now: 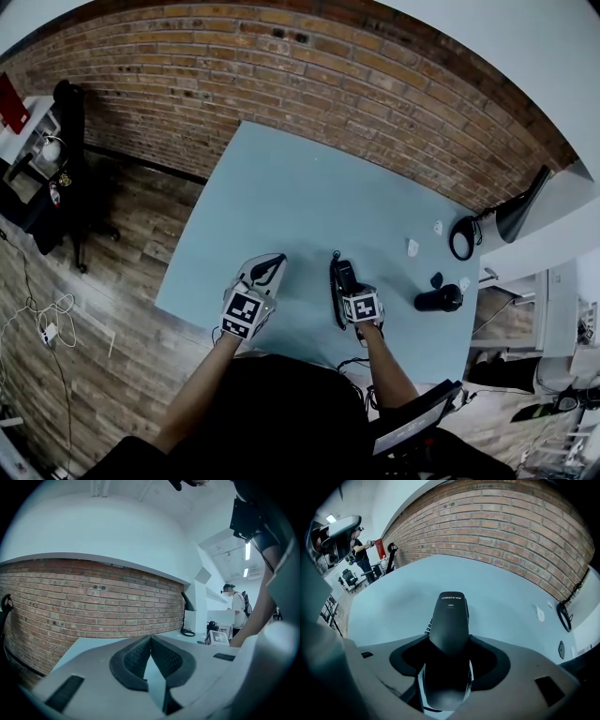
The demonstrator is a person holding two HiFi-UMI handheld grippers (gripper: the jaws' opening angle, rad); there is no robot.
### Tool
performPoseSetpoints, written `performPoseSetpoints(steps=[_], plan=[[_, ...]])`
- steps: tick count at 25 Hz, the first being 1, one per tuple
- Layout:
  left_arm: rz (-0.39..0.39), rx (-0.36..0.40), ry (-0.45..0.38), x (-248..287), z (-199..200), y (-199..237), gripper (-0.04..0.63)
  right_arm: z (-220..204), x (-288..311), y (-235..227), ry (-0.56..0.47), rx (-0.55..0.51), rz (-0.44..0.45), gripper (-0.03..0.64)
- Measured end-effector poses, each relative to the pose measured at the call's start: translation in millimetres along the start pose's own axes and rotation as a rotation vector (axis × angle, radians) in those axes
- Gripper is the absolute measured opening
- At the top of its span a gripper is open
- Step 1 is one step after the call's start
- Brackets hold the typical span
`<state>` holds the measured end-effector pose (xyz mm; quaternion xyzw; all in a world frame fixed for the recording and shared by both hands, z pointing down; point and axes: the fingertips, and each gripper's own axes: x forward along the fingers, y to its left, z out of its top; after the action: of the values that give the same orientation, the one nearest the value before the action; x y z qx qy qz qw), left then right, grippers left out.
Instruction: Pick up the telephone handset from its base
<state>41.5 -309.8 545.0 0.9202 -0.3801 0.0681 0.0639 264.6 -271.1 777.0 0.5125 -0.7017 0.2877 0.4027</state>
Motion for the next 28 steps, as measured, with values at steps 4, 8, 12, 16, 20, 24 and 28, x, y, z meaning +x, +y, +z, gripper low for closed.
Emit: performPoseSetpoints(steps=[4,8,12,16,20,24,28], plan=[[-0.001,0.004,0.015,-1,-1,2,0.021,1,-2,1,0.001,-0.007,-0.006,0.256],[-0.001,-0.002,0.004,-1,1,2,0.021,1,-5,1,-0.002,-0.007,-0.01,0.256],[-0.017,-0.002,0.016,0,0,-1,0.021,3,-7,0,-0.013,-0.006,-0.011,0.256],[-0.018,0.004,0.026,1,-2,-1,0.021,8,-8,0,-0.025,-0.009,-0.015,0.256],[-0.02,0.007,0.032,1,-4,-3,0.021,11,-10,-3,-0.035,-0.015,-0.02,0.255],[-0.027,0.007,0.031,1,-5,-4,0.021,13,-14,-1,-0.042,-0.014,-0.017,0.255],[-0.033,0.013,0.029,1,-4,-6,0.021,14,-16,-1,-0.055,-0.018,-0.018,0.253]])
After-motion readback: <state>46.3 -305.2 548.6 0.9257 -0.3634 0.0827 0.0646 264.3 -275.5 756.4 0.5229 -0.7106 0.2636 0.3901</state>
